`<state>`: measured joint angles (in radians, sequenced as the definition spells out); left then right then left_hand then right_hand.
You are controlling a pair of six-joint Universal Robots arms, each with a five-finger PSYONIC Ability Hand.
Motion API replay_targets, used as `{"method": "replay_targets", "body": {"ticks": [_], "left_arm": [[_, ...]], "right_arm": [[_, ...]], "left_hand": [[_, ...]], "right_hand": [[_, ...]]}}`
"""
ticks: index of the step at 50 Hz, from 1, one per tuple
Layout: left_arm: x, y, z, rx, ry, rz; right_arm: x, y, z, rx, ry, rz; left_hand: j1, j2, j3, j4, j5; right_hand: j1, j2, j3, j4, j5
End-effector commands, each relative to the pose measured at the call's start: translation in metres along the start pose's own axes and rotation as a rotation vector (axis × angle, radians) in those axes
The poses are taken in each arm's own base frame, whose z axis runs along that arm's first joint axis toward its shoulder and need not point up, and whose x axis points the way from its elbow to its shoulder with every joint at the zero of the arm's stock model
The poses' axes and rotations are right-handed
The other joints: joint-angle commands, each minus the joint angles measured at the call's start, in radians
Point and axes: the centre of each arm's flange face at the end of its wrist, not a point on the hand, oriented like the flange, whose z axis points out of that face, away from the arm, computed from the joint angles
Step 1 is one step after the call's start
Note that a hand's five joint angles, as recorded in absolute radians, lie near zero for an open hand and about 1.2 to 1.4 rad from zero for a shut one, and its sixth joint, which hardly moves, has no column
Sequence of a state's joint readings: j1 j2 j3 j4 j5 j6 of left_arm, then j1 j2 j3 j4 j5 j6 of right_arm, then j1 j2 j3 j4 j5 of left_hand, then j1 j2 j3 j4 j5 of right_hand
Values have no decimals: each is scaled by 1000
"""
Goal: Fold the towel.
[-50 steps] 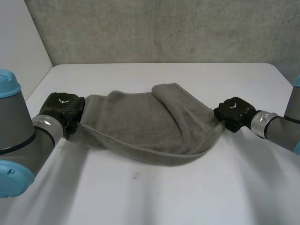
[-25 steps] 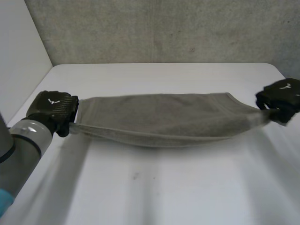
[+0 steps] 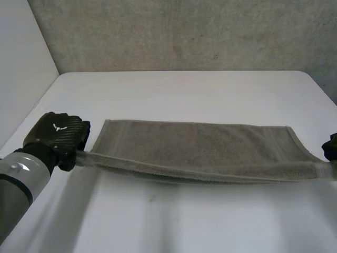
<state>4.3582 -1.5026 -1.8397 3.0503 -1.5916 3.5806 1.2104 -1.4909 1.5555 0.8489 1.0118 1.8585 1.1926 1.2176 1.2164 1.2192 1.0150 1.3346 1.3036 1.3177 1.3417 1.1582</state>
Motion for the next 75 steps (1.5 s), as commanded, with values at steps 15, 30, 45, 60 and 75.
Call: {"method": "replay_targets", "body": {"ticks": [15,30,45,60,75], "left_arm": [[12,6,156,-8,11,19],[19,15,225,39,-34,18],[15,6,237,89,-60,7],[5,-19,197,105,-49,-52],[23,7,148,46,3,-57]], "right_arm": [[25,-2,137,6,22,144],[43,-21,197,42,141,157],[62,-49,205,160,234,213],[73,-66,146,257,217,291],[17,0,123,216,204,232]], "left_hand": [[204,179,180,177,207],[204,179,180,177,207],[-1018,-1043,-1042,-1045,-1015],[-1018,-1043,-1042,-1045,-1015],[-1018,-1043,-1042,-1045,-1015]], "right_hand": [[62,93,79,55,64],[62,93,79,55,64],[-1160,-1129,-1143,-1167,-1158],[-1160,-1129,-1143,-1167,-1158],[-1142,-1111,-1125,-1149,-1140]]}}
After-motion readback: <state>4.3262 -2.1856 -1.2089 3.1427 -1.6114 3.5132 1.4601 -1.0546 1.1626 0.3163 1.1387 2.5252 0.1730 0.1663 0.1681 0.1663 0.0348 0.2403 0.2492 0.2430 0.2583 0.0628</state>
